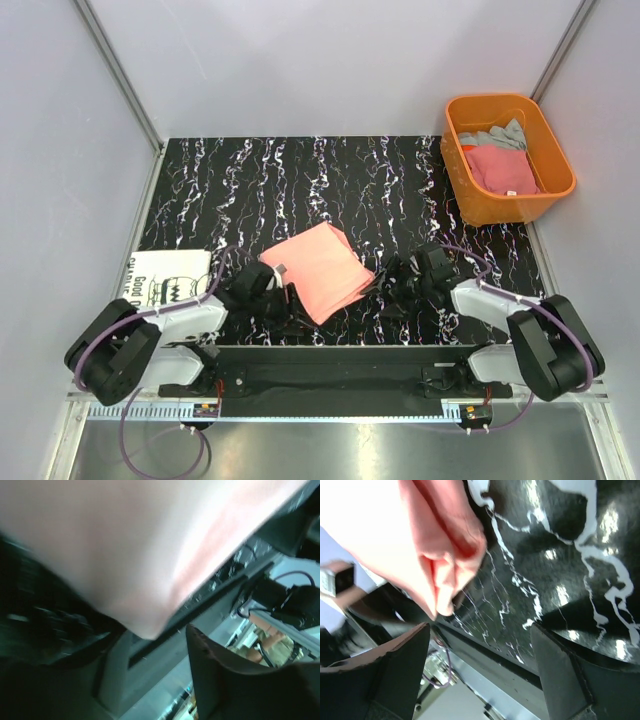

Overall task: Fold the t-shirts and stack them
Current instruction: Fold the tshirt

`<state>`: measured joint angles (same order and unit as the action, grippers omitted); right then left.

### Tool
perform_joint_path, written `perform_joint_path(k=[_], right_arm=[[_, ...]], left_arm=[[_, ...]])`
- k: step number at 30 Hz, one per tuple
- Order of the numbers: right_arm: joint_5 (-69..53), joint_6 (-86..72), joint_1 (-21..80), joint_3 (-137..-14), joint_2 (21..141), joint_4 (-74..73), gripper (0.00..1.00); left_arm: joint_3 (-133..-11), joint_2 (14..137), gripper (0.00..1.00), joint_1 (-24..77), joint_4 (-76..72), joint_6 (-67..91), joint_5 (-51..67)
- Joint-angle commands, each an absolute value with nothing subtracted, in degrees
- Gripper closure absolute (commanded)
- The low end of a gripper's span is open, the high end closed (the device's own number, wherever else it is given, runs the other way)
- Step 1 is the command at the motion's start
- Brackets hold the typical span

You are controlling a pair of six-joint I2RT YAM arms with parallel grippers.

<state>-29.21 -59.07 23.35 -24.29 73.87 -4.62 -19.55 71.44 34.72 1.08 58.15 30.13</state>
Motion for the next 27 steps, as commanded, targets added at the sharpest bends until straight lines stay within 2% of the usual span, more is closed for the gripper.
perform_joint_path(k=[1,5,9,11,14,18,19,22,27], right_arm=[[-25.92,-61.44,23.2,-24.52,75.74,1.39,0.12],[-25.84,-62.75,23.2,-24.96,79.01,4.56,0.12],[-23.64,-62.84,23.2,-26.89,81.03,5.8,0.16],[-23.38,-64.15,23.2,-27.68,82.96,6.76,0.21],[-21.19,-66.35,23.2,-28.12,84.81,8.0,0.28],[-17.32,-66.8,23.2,-30.75,89.01,7.91,0.44],[-16.97,-65.93,23.2,-31.81,90.16,7.74,0.6],[-15.21,-61.38,22.59,-37.78,93.77,4.76,0.77],[-18.08,-47.14,18.55,-53.41,103.85,-3.76,0.77]], left_arm=[[-22.93,69.96,0.46,39.37,-0.19,63.74,28.2],[-27.5,64.09,0.35,39.46,14.46,57.14,29.53],[-35.64,55.65,0.34,39.03,26.58,50.12,25.24],[-40.23,55.28,0.31,36.66,31.09,43.44,20.86],[-49.2,58.96,0.2,28.59,36.29,34.65,17.94],[-59.29,69.05,0.18,17.07,36.92,29.27,17.67],[-60.89,70.82,0.18,14.01,36.83,27.96,17.67],[-66.34,77.5,0.18,11.69,34.99,24.53,18.01],[-73.47,91.19,0.18,11.6,32.79,18.82,20.39]])
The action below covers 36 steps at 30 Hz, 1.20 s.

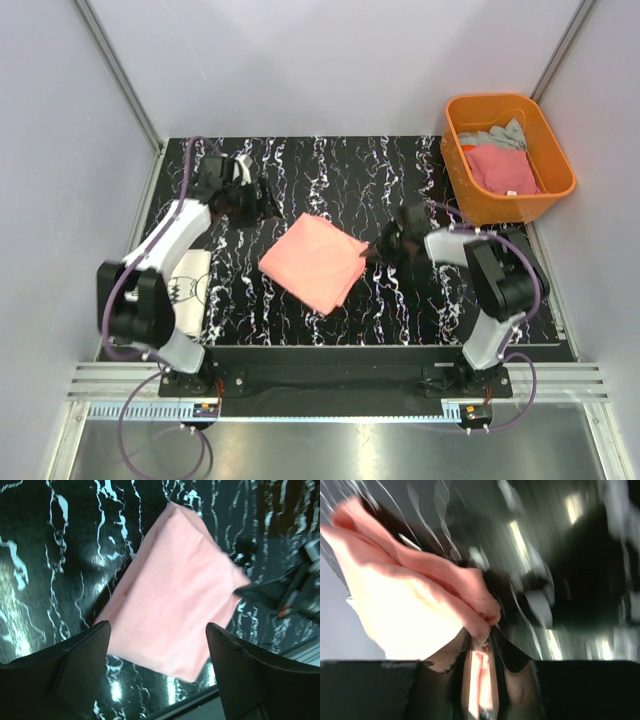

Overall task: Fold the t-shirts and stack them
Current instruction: Fold the tshirt

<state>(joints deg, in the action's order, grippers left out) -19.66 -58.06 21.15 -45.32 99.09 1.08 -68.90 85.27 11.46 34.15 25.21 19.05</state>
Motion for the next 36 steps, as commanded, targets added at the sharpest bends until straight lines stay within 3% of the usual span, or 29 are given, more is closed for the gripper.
perform_joint_path(k=[1,7,9,12,20,31,36], right_arm=[[-19.76,-41.37,16.72,-56.22,105.8,-5.08,0.75],[-27.51,-25.6,13.27,-78.02,115.14,-21.34,0.53],[-28.38,-24.0,12.75,-79.53,114.88,-23.98,0.4],[-31.35,-23.99,11.87,-80.85,115.22,-24.7,0.34],[-36.74,-26.01,11.69,-85.6,120.14,-25.14,0.44],[-37.53,-27.24,11.69,-88.24,124.01,-25.05,0.43],[-36.57,-27.68,11.78,-88.59,124.28,-24.87,0.53]], left_arm=[[-73.91,92.88,0.18,11.51,32.26,18.46,20.56],[-78.65,103.61,0.25,11.6,25.05,17.49,25.29],[-82.87,108.51,0.27,11.6,25.14,17.05,26.89],[-87.35,113.27,0.27,11.51,25.14,17.31,27.86],[-94.12,121.54,0.35,11.51,24.87,18.1,29.18],[-96.06,125.15,0.41,11.51,24.96,18.89,30.5],[-96.59,126.21,0.64,11.43,25.05,19.95,30.33]])
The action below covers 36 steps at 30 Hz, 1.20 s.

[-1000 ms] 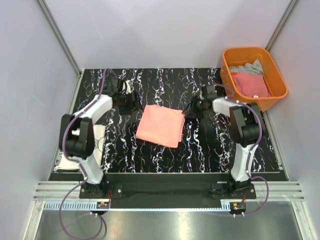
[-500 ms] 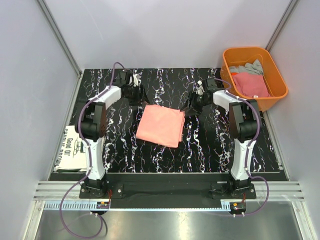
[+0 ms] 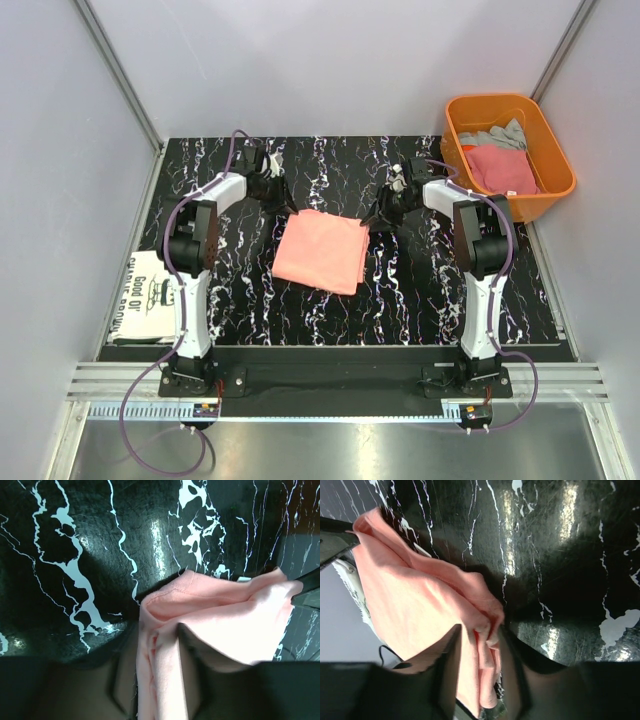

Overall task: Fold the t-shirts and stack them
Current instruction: Fold the tshirt

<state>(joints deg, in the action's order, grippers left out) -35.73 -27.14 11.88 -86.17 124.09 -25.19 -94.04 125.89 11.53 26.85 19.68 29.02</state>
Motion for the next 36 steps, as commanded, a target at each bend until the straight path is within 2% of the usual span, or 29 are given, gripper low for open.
perform_joint_path(k=[1,4,7,9,10,11,16,20,21,22,23,25,28,29,31,32,36], right_arm=[[-36.04,-28.03,11.69,-88.68,124.36,-24.96,0.6],[-35.33,-28.39,11.69,-89.38,124.72,-24.7,0.59],[-35.86,-28.91,11.69,-90.35,125.59,-24.61,0.6],[-35.25,-29.0,11.69,-90.53,125.86,-24.43,0.7],[-34.9,-29.0,11.69,-90.7,126.03,-24.43,0.79],[-34.46,-29.09,11.78,-90.62,126.12,-24.43,1.0],[-27.25,-31.64,11.6,-89.47,125.33,-24.87,1.0],[-27.07,-31.29,11.43,-90.35,126.47,-25.49,1.0],[-28.46,-30.68,11.51,-90.7,127.0,-25.58,1.0],[-28.91,-30.41,11.43,-91.57,127.09,-25.84,0.85],[-29.09,-29.8,11.51,-92.37,127.0,-27.49,0.75],[-27.87,-27.78,11.43,-94.21,125.69,-29.96,0.61],[-24.89,-24.35,11.43,-95.53,121.65,-36.37,0.47],[-24.0,-23.48,11.51,-95.36,120.42,-39.52,0.38],[-23.73,-21.54,11.77,-93.62,116.73,-41.91,0.34],[-24.6,-21.36,12.04,-92.21,115.33,-42.27,0.33],[-30.04,-24.16,16.25,-83.87,107.34,-39.56,0.34]], left_arm=[[-96.59,126.12,0.69,11.51,25.05,20.04,29.37],[-96.68,126.03,0.72,11.43,24.87,20.83,28.65],[-97.29,126.47,0.8,11.43,24.87,21.36,28.39],[-97.56,126.65,0.87,11.42,24.96,21.79,28.48],[-97.65,126.65,0.89,11.43,24.87,21.88,28.39],[-97.56,126.48,1.0,11.43,24.87,21.97,27.87],[-95.89,124.8,1.0,10.2,25.22,23.64,19.17],[-98.42,126.9,1.0,9.49,26.19,23.03,20.46],[-99.13,127.18,0.93,9.49,26.8,22.59,21.35],[-100.1,127.09,0.64,9.49,27.85,22.24,21.36],[-100.02,125.7,0.55,9.58,28.04,22.06,21.01],[-98.88,123.06,0.37,9.58,28.47,21.27,18.91],[-96.69,115.25,0.35,9.58,30.67,19.95,15.49],[-94.16,110.61,0.36,9.49,31.2,19.86,15.64],[-88.72,106.02,0.39,9.58,31.38,20.47,19.39],[-86.33,101.65,0.48,9.67,31.12,21.17,21.16],[-72.8,93.36,0.64,12.64,26.73,26.87,31.1]])
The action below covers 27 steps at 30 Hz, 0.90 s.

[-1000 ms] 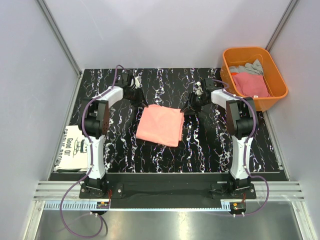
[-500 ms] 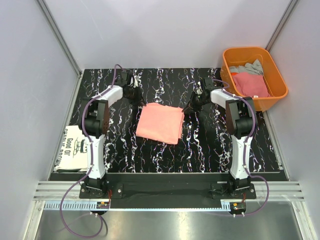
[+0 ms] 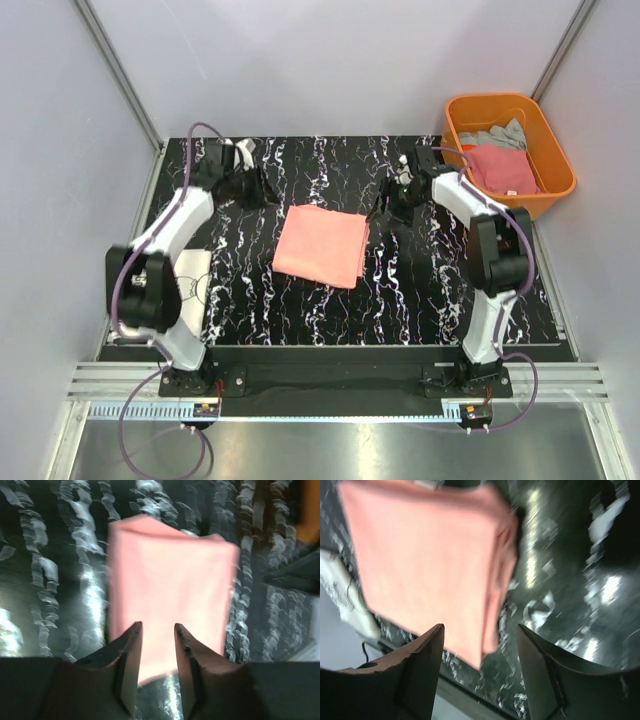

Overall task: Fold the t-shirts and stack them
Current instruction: Fold the tshirt

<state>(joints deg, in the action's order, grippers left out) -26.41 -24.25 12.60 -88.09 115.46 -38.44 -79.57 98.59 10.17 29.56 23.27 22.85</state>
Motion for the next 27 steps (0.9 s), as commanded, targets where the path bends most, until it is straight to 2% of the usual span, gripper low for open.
perform_joint_path(k=[1,5,7,10,13,15,20,24,27], right_arm=[[-31.45,-24.95,17.83,-82.89,106.36,-38.42,0.34],[-39.43,-31.45,27.3,-78.5,106.25,-28.26,0.43],[-41.3,-35.93,29.43,-76.56,107.48,-24.1,0.58],[-45.26,-40.24,31.99,-74.54,110.38,-15.4,0.75],[-47.63,-41.57,32.26,-73.48,114.25,-11.95,0.8],[-47.9,-40.44,32.25,-72.69,116.71,-11.78,0.8],[-43.0,-37.27,31.47,-69.18,120.93,-12.13,0.83],[-40.61,-35.43,29.45,-62.51,119.63,-12.39,0.85],[-41.13,-33.67,28.83,-59.51,114.8,-14.14,0.83]], left_arm=[[-67.73,92.03,0.66,13.61,25.15,27.85,32.77],[-60.39,89.82,0.73,17.58,16.71,31.11,35.15],[-58.2,91.13,0.76,17.4,14.68,32.08,35.42],[-57.48,92.98,0.77,16.96,14.85,30.42,34.89],[-57.04,95.52,0.76,16.96,15.29,28.13,35.16],[-56.43,97.98,0.76,16.7,15.47,26.11,33.59],[-57.04,103.71,0.78,15.21,15.64,23.29,30.59],[-60.97,106.6,0.79,14.59,19.83,17.5,26.47],[-61.26,103.64,0.77,14.24,21.27,16.35,26.11]])
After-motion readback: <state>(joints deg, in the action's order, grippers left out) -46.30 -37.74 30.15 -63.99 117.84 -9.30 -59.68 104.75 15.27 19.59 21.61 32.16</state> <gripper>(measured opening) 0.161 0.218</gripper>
